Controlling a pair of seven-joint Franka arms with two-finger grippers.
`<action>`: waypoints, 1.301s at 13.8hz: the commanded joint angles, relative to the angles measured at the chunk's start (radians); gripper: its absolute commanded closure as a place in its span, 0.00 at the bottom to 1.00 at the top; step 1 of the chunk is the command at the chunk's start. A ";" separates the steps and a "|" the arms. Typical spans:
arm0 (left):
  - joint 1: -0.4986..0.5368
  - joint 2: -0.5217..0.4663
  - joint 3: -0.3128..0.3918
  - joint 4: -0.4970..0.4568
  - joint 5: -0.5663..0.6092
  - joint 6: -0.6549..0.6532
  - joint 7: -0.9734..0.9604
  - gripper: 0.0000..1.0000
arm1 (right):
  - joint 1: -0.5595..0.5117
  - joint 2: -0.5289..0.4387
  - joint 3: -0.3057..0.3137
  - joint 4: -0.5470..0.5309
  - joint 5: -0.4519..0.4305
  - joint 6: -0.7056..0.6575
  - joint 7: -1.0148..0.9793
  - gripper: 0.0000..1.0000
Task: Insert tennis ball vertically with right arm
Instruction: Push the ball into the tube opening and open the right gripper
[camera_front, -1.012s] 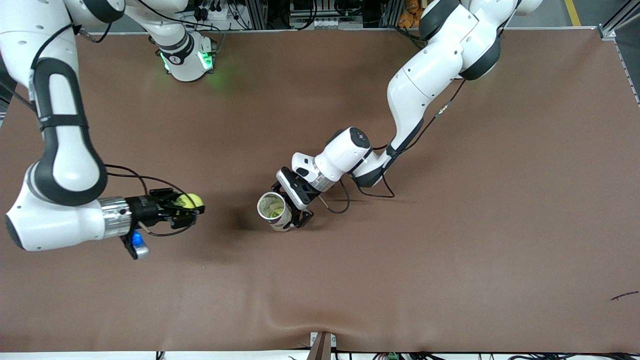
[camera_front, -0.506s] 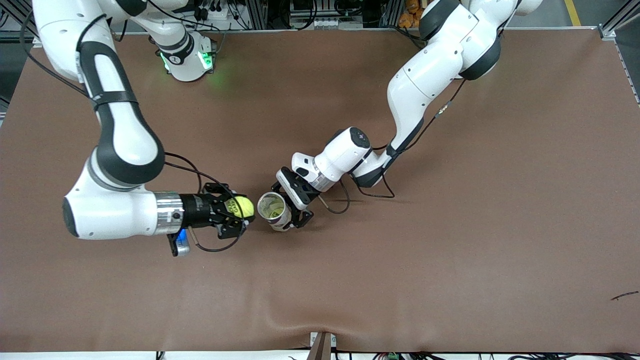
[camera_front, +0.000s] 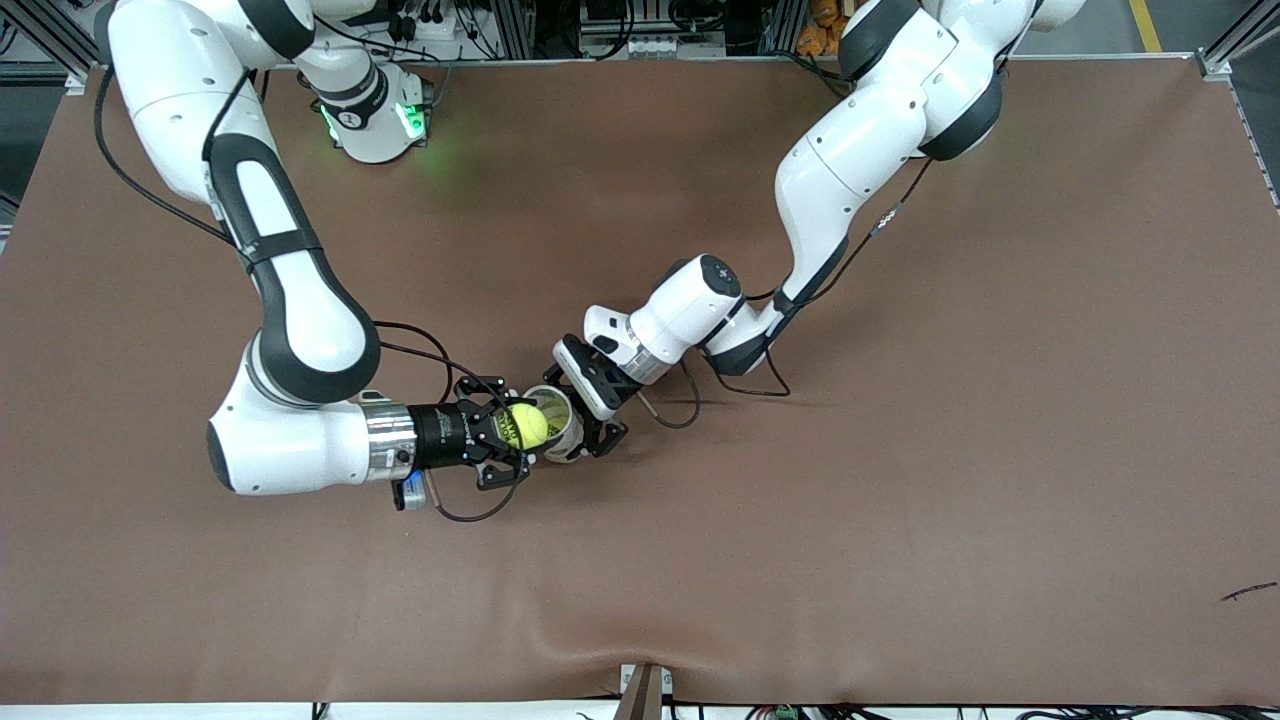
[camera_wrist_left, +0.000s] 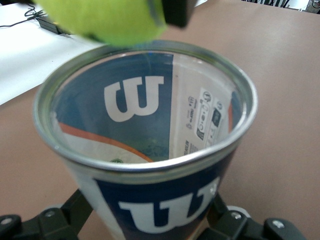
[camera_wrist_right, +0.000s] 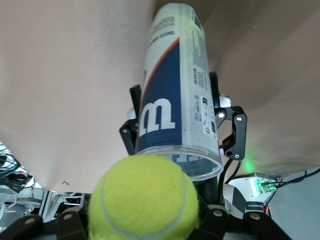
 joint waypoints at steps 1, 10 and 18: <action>0.001 -0.006 0.003 -0.007 0.011 0.010 0.003 0.03 | 0.013 -0.023 -0.006 -0.017 0.024 -0.027 0.022 0.67; -0.003 -0.009 0.003 -0.007 0.011 0.031 0.003 0.03 | 0.021 -0.021 -0.011 -0.019 0.013 -0.117 0.036 0.67; -0.005 -0.009 0.003 -0.007 0.022 0.045 0.003 0.03 | 0.031 -0.017 -0.012 -0.017 0.012 -0.082 0.037 0.00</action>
